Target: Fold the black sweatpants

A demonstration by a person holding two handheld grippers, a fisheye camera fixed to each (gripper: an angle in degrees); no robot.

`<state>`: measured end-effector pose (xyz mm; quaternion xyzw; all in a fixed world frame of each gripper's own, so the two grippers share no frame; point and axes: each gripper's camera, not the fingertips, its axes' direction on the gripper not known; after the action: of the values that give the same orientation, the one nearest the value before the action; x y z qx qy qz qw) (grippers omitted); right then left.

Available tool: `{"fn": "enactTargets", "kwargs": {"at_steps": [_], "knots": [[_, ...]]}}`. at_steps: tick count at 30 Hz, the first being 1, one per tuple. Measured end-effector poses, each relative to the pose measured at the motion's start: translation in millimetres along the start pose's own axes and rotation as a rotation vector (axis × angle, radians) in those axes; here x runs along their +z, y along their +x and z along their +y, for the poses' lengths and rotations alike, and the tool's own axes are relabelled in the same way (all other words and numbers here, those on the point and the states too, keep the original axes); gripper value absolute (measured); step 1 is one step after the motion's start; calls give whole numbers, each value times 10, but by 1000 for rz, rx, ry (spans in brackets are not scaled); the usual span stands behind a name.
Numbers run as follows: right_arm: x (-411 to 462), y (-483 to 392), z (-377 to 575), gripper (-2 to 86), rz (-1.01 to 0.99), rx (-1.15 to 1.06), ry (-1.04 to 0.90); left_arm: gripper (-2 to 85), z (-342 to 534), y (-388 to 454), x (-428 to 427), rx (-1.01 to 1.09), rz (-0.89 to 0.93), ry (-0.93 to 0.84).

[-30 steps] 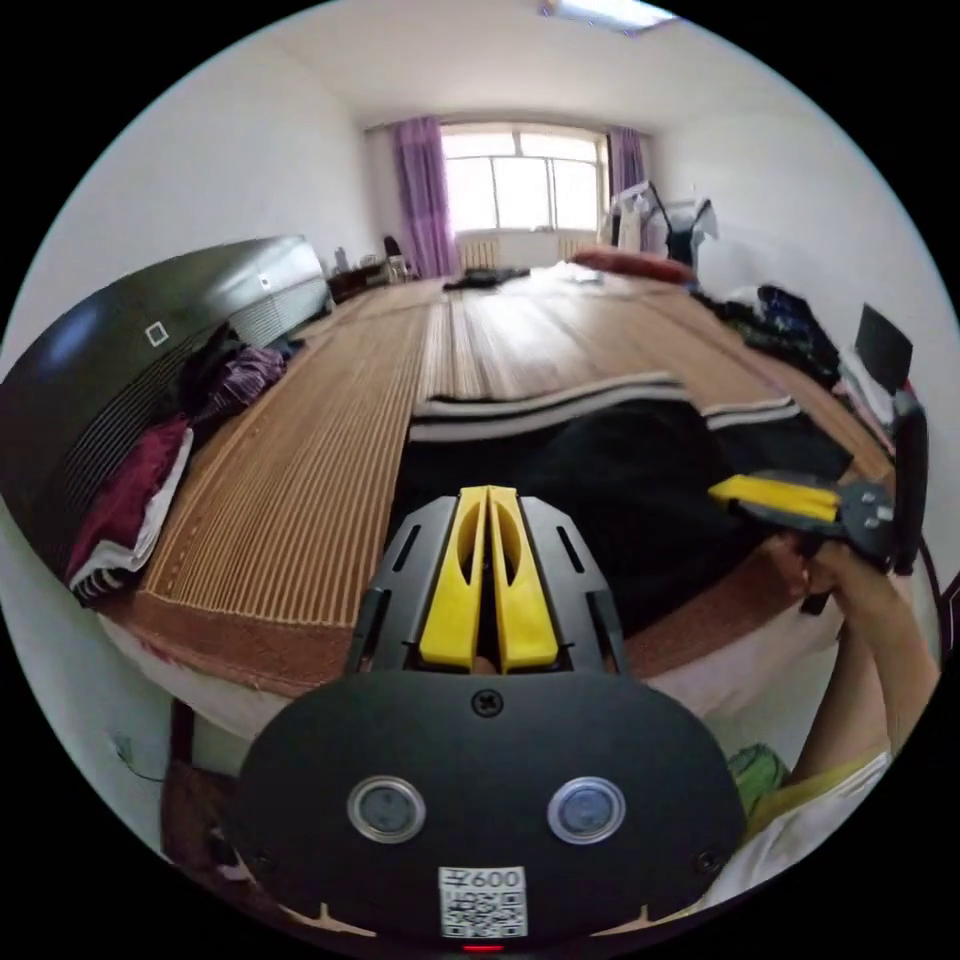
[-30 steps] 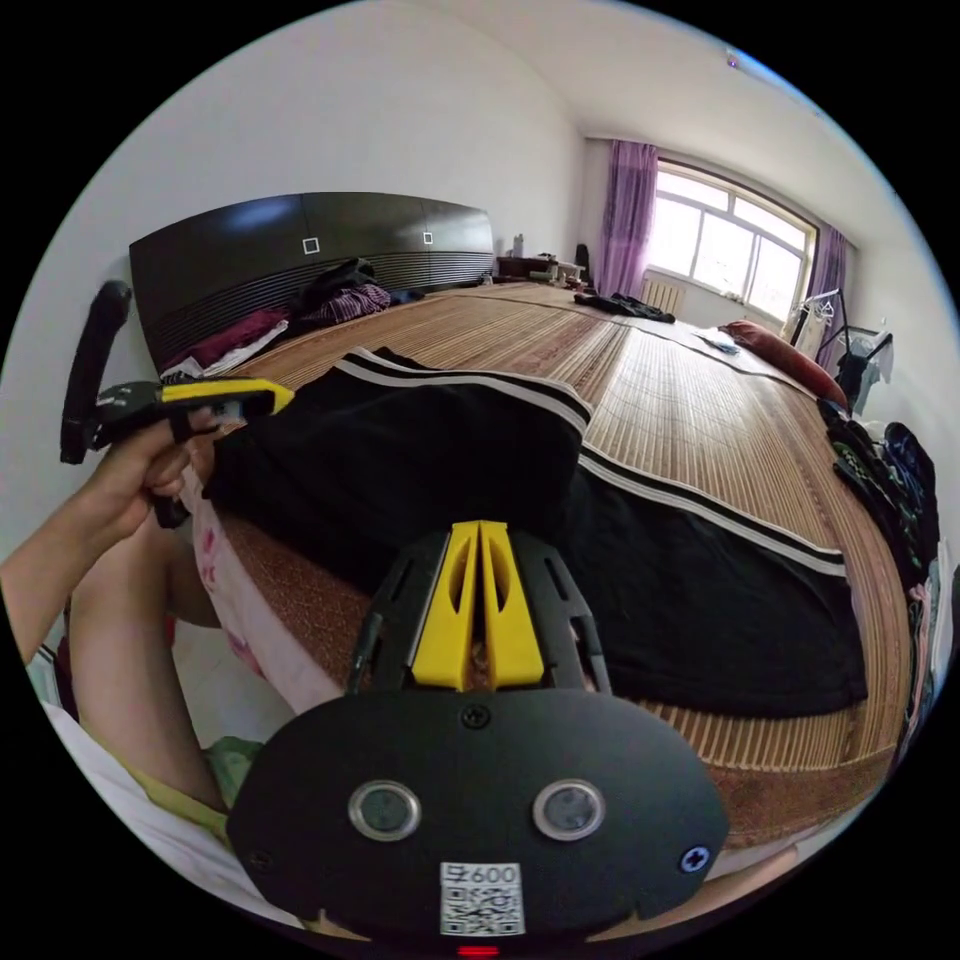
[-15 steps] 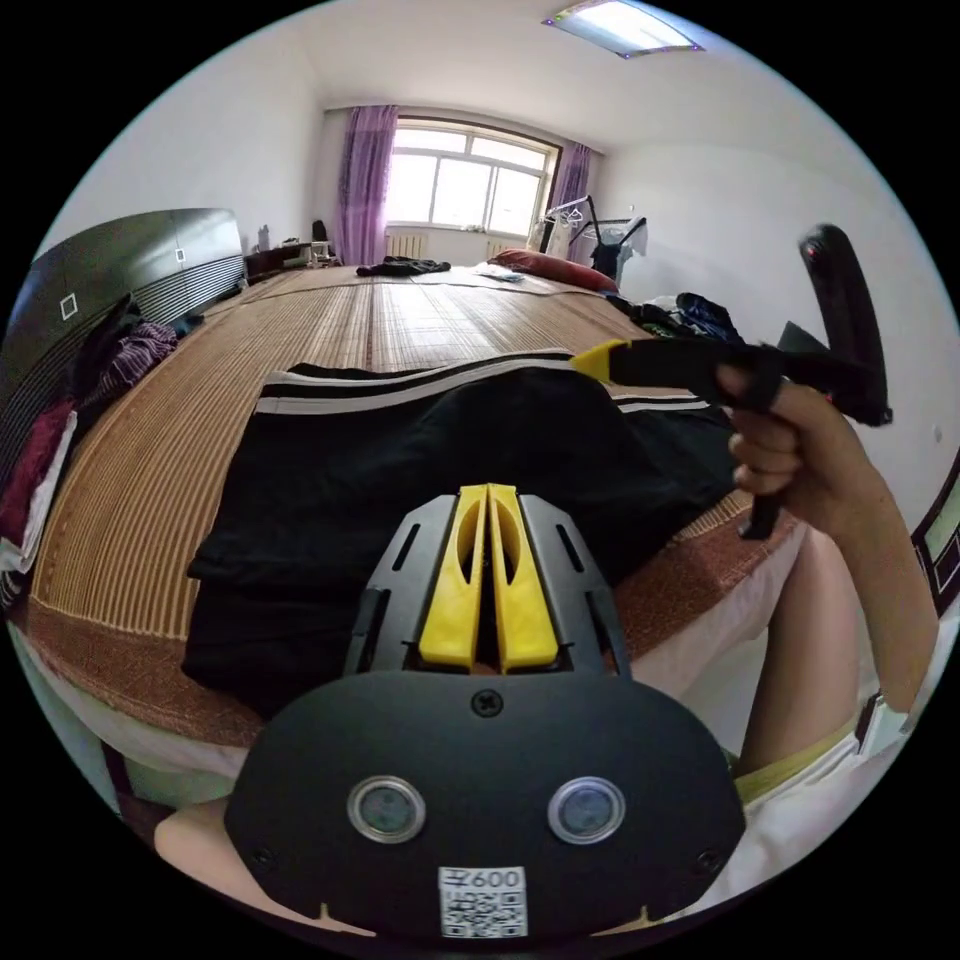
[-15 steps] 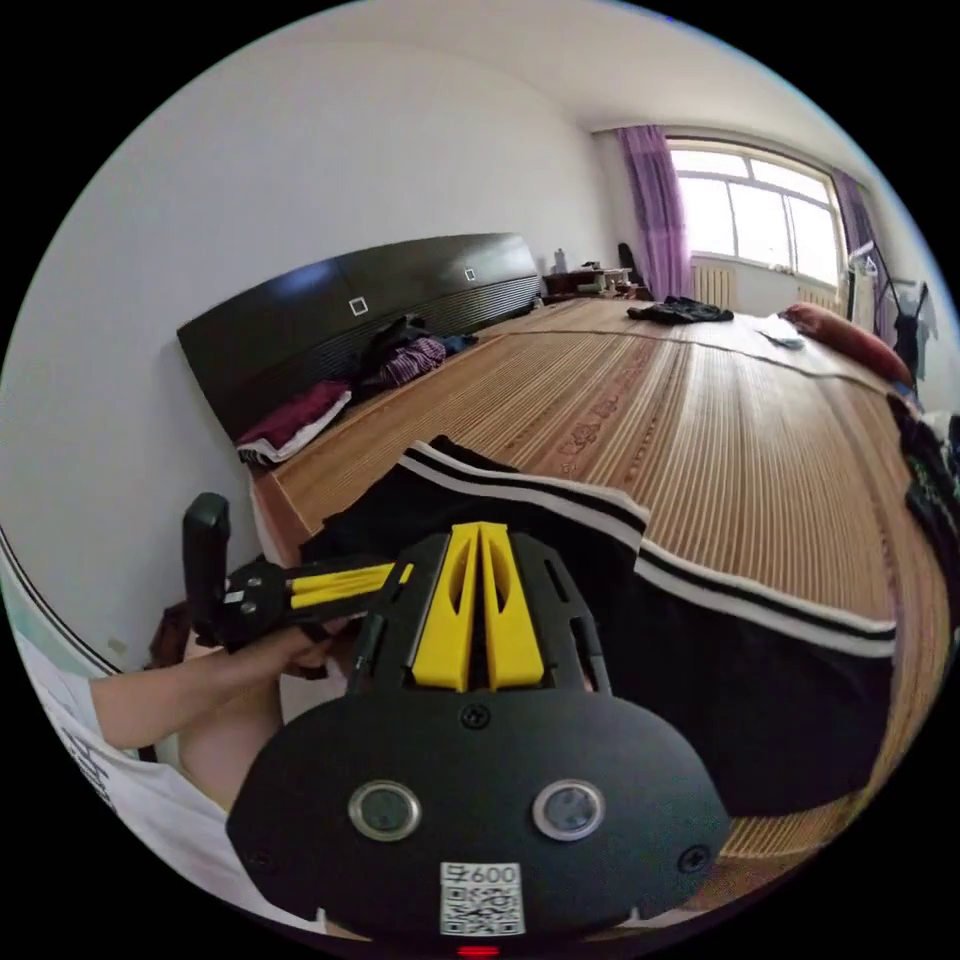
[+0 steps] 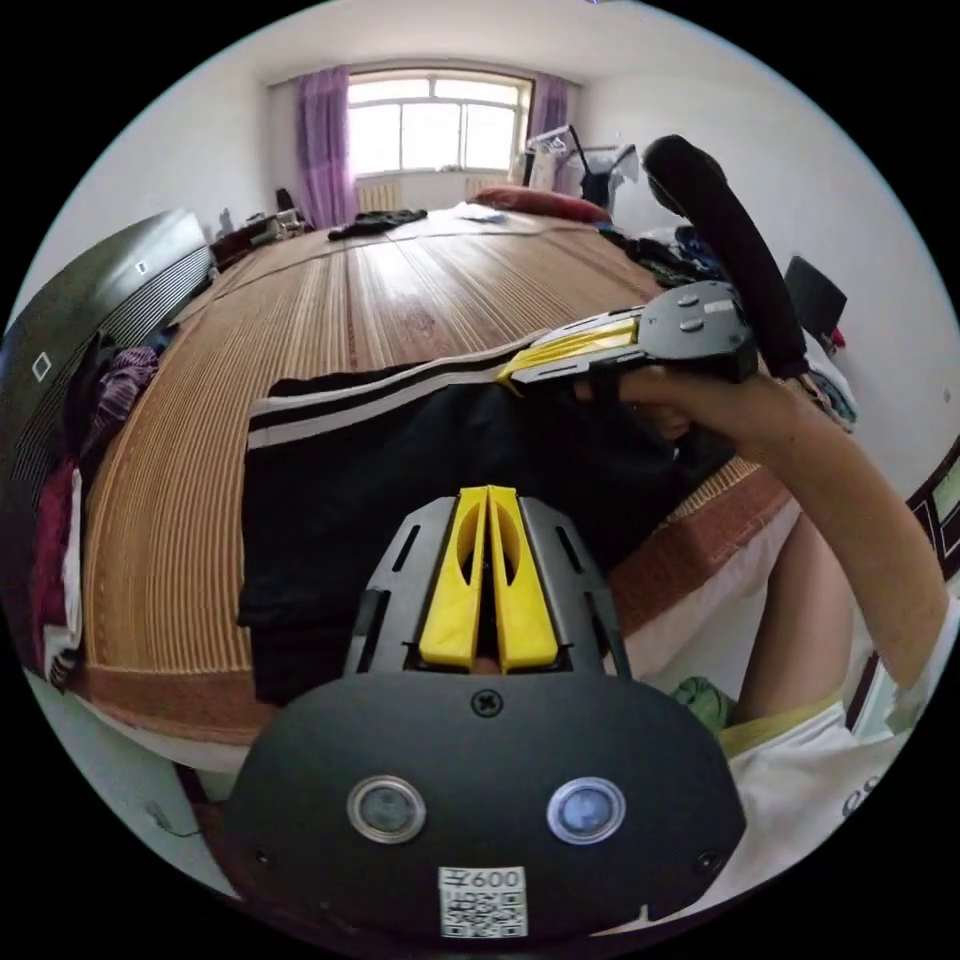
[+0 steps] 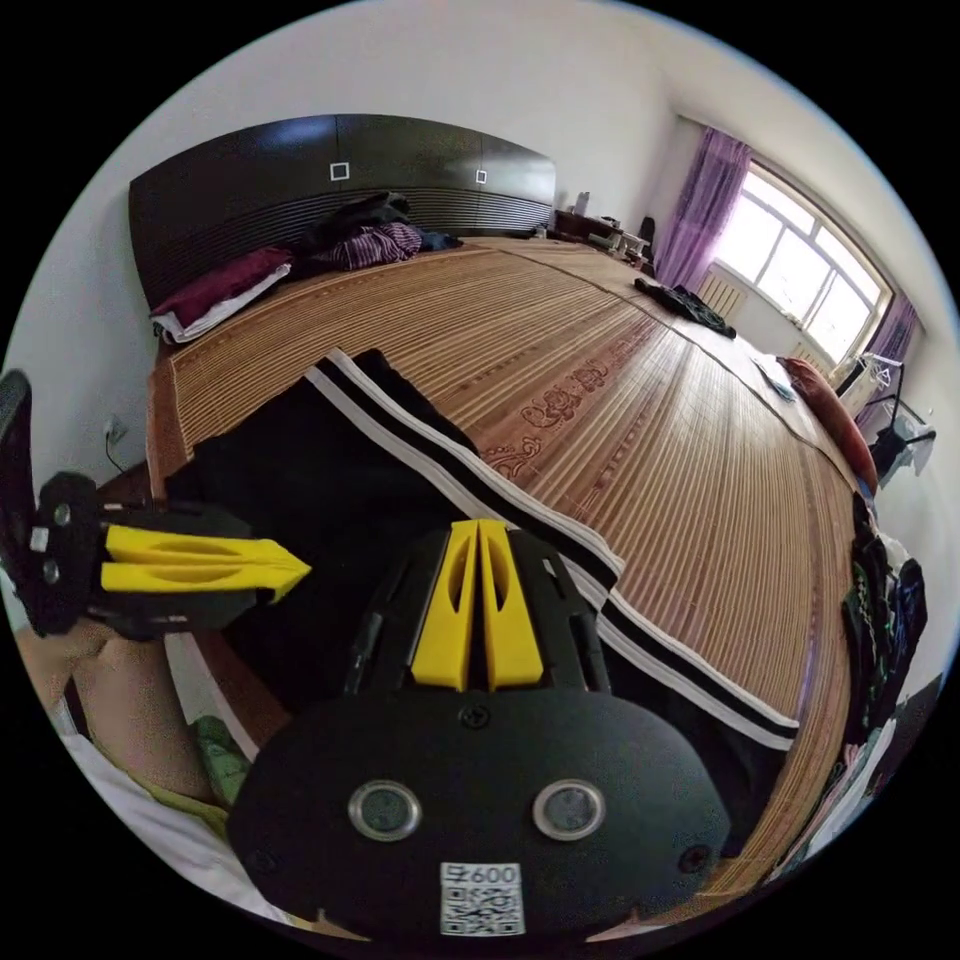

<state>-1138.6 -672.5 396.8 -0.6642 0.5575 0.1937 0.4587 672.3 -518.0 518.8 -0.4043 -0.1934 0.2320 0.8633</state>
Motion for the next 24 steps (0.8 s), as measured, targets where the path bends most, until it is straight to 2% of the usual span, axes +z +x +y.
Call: {"fn": "enactTargets", "kwargs": {"at_steps": [2, 4, 6, 9, 10, 16, 19, 21, 22, 24], "knots": [[-36, -9, 99, -8, -16, 25, 53, 2, -200, -180, -119, -7, 8, 122], [-62, -1, 169, -9, -38, 55, 89, 2, -367, -276, -73, 1, -41, 163], [-86, -25, 208, -9, -41, 69, 111, 2, -558, -354, 164, 22, -99, 108], [-106, -182, 203, -9, -6, 38, 119, 1, -690, -568, 910, 36, -101, -115], [-90, -239, 199, -9, 1, 26, 112, 1, -594, -699, 974, -32, -83, -48], [-186, -294, 151, -9, -37, 22, 121, 1, -616, -1034, 1092, -55, -61, -59], [-350, 7, 199, -9, -138, 177, 119, 1, -609, -1101, 1143, -37, -97, -56], [-510, 124, 259, -9, -82, 245, 124, 1, -606, -1125, 1178, -21, -127, -57], [-622, 100, 282, -9, 10, 246, 146, 1, -599, -1160, 1196, -15, -137, -57], [-715, -61, 264, -9, 152, 172, 173, 1, -581, -1251, 1212, -17, -133, -53]]}}
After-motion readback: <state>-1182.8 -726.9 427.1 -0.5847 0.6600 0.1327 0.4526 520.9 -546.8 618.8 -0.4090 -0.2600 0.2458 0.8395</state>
